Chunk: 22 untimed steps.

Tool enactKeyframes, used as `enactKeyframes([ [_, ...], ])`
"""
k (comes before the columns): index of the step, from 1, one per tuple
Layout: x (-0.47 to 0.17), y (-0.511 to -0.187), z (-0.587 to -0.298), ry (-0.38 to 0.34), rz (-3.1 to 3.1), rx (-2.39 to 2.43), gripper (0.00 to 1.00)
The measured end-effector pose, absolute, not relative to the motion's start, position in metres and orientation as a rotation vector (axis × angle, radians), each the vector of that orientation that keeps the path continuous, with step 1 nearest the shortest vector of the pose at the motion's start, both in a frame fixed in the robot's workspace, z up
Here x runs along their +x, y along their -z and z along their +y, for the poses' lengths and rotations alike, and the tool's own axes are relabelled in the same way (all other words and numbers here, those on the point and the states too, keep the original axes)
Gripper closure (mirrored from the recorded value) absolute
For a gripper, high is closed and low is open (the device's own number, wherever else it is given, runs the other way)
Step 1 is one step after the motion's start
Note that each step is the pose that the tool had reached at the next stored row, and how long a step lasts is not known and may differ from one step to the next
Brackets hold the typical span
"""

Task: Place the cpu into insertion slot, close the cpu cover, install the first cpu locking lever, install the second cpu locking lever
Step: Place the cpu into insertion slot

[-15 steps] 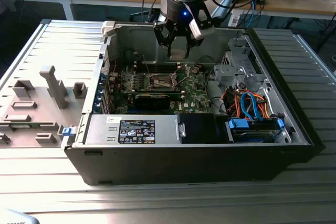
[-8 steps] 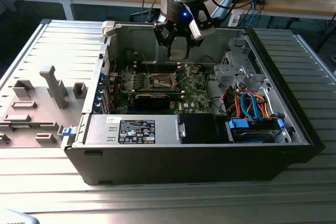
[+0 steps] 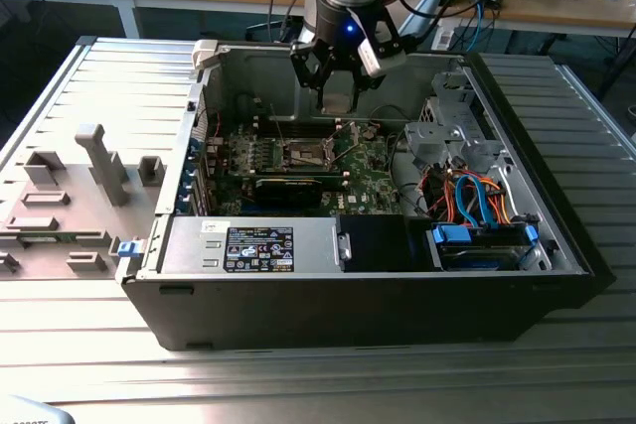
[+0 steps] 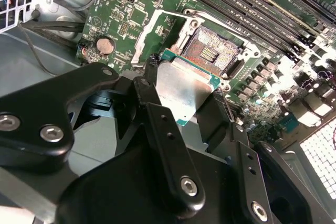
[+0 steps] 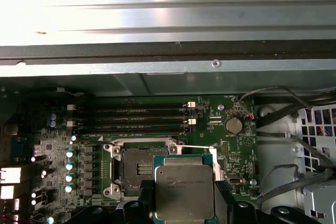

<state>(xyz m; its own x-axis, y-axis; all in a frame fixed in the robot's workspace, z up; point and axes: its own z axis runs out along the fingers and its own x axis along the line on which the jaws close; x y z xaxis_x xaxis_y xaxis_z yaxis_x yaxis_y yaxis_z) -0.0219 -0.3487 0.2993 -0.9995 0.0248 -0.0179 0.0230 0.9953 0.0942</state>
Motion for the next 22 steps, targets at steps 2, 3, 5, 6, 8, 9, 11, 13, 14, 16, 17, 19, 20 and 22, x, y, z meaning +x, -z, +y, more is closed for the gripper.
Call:
enactKeyframes([
  [2, -0.0219, -0.2990, -0.3487, -0.147, 3.119, 0.037, 0.46],
  [3, -0.0219, -0.2988, -0.3487, -0.147, 3.119, 0.037, 0.46],
  [5, -0.0219, -0.2986, -0.3487, -0.147, 3.119, 0.037, 0.46],
  [6, -0.0219, -0.2984, -0.3487, -0.147, 3.119, 0.037, 0.46],
  [8, -0.0219, -0.2980, -0.3487, -0.147, 3.119, 0.037, 0.46],
  [9, -0.0219, -0.2978, -0.3487, -0.147, 3.119, 0.037, 0.46],
  [11, -0.0219, -0.2974, -0.3487, -0.147, 3.119, 0.037, 0.46],
  [13, -0.0219, -0.2946, -0.3487, -0.147, 3.119, 0.037, 0.46],
  [14, -0.0219, -0.2944, -0.3487, -0.147, 3.119, 0.037, 0.46],
  [16, -0.0219, -0.2941, -0.3487, -0.147, 3.119, 0.037, 0.46],
  [17, -0.0219, -0.2940, -0.3487, -0.147, 3.119, 0.037, 0.46],
  [19, -0.0219, -0.2935, -0.3487, -0.147, 3.119, 0.037, 0.46],
  [20, -0.0219, -0.2934, -0.3487, -0.147, 3.119, 0.037, 0.46],
  [22, -0.0219, -0.2929, -0.3487, -0.147, 3.119, 0.037, 0.46],
])
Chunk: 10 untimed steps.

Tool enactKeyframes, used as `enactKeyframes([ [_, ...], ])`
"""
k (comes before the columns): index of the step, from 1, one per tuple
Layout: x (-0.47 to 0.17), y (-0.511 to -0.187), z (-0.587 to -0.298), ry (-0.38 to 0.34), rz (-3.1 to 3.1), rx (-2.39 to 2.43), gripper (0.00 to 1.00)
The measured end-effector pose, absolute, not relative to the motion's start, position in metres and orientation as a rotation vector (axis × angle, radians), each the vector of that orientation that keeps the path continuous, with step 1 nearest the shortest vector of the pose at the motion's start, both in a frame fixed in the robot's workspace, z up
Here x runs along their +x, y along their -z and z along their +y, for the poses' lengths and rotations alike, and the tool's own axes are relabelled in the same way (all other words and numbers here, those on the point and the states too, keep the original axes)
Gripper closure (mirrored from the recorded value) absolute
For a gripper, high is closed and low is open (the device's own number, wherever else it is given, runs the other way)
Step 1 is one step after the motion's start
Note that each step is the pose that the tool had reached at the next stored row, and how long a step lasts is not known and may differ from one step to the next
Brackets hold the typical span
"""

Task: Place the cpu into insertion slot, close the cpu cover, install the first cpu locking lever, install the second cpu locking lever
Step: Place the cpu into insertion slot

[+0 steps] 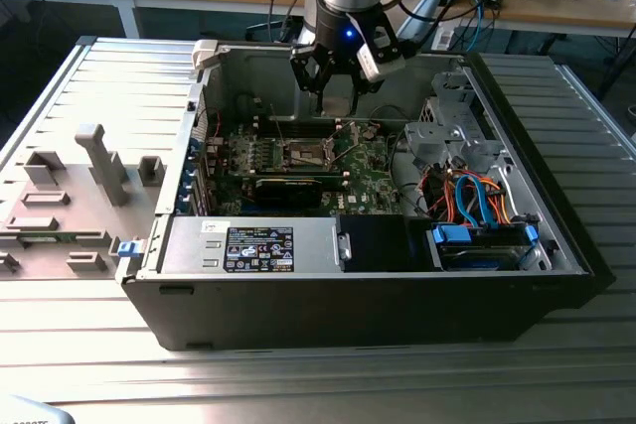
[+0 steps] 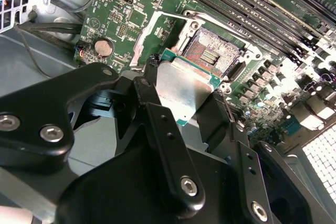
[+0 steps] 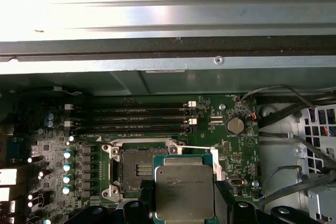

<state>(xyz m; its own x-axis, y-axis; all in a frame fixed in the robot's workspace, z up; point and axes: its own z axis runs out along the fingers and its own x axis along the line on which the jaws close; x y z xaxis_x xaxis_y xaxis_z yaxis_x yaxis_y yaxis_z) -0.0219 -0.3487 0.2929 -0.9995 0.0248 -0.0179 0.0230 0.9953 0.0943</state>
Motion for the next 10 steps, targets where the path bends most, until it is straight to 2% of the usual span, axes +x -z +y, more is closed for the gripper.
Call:
enactKeyframes([
  [10, -0.0219, -0.2911, -0.3487, -0.147, 3.119, 0.037, 0.46],
])
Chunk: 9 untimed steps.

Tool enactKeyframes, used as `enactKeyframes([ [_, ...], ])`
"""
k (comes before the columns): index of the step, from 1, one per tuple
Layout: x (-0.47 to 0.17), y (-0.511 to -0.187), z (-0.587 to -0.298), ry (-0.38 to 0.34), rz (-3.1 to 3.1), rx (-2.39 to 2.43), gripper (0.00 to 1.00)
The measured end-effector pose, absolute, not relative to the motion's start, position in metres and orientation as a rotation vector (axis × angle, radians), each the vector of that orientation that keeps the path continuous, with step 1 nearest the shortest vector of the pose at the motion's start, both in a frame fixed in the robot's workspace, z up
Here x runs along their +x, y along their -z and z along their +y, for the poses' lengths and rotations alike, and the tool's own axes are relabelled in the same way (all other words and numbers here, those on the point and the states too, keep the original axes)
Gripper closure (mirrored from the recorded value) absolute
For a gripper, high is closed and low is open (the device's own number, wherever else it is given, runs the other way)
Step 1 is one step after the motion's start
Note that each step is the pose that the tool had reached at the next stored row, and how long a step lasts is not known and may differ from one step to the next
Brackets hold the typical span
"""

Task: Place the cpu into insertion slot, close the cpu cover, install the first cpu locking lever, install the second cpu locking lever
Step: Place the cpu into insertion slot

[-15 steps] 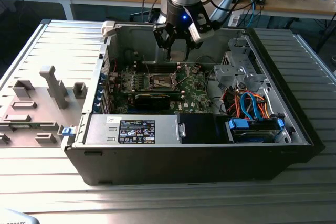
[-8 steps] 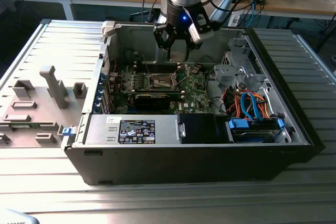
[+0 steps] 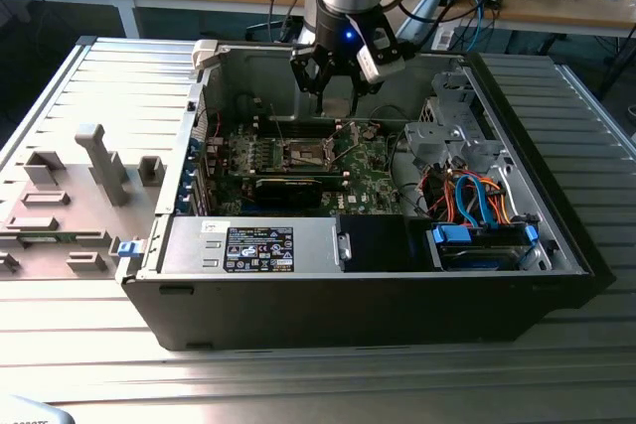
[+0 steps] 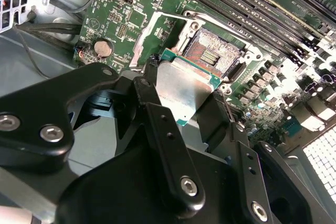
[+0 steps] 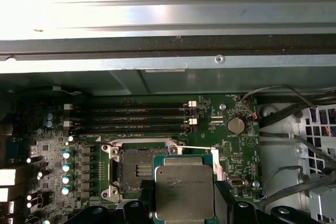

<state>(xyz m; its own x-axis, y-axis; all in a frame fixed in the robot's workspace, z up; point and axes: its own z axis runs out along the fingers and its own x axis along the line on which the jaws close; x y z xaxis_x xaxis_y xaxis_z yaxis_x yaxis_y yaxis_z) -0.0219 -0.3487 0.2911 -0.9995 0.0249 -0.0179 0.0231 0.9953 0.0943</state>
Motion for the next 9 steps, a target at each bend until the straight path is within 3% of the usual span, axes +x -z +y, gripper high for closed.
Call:
enactKeyframes([
  [9, -0.0219, -0.2896, -0.3487, -0.147, 3.119, 0.037, 0.46],
])
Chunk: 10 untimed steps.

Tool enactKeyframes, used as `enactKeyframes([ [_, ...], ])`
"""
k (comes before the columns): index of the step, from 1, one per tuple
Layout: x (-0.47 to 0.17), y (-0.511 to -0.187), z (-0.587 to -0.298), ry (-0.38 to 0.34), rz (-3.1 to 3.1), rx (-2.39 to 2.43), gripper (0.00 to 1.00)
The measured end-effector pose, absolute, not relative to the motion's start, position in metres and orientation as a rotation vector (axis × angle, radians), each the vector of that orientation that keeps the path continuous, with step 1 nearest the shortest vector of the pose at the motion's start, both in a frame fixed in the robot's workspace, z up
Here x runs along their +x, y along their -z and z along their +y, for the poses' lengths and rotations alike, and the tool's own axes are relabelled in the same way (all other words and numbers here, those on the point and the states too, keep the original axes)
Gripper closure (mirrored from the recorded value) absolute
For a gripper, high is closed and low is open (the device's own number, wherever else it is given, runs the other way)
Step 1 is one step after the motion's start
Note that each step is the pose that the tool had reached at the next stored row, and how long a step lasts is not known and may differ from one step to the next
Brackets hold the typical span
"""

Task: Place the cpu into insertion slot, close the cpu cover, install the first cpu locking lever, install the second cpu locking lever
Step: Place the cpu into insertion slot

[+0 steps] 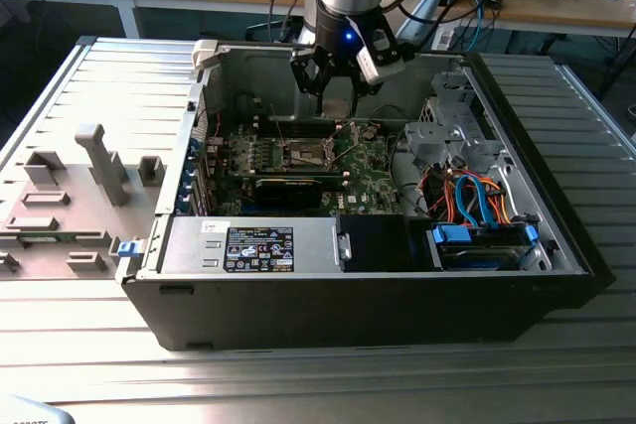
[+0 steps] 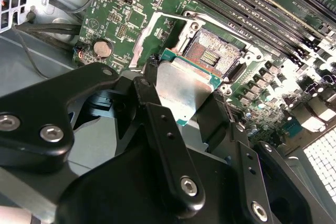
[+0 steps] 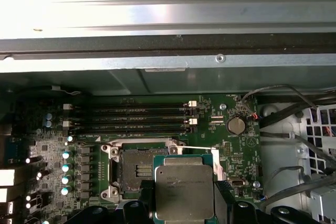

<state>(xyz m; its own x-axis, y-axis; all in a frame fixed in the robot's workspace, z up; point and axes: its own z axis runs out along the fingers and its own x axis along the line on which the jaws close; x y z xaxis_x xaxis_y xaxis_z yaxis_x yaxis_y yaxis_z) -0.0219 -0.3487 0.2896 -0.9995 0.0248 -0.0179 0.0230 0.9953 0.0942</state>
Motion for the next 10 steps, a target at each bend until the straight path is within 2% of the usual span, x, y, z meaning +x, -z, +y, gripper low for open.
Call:
enactKeyframes([
  [10, -0.0219, -0.2875, -0.3487, -0.147, 3.119, 0.037, 0.46],
])
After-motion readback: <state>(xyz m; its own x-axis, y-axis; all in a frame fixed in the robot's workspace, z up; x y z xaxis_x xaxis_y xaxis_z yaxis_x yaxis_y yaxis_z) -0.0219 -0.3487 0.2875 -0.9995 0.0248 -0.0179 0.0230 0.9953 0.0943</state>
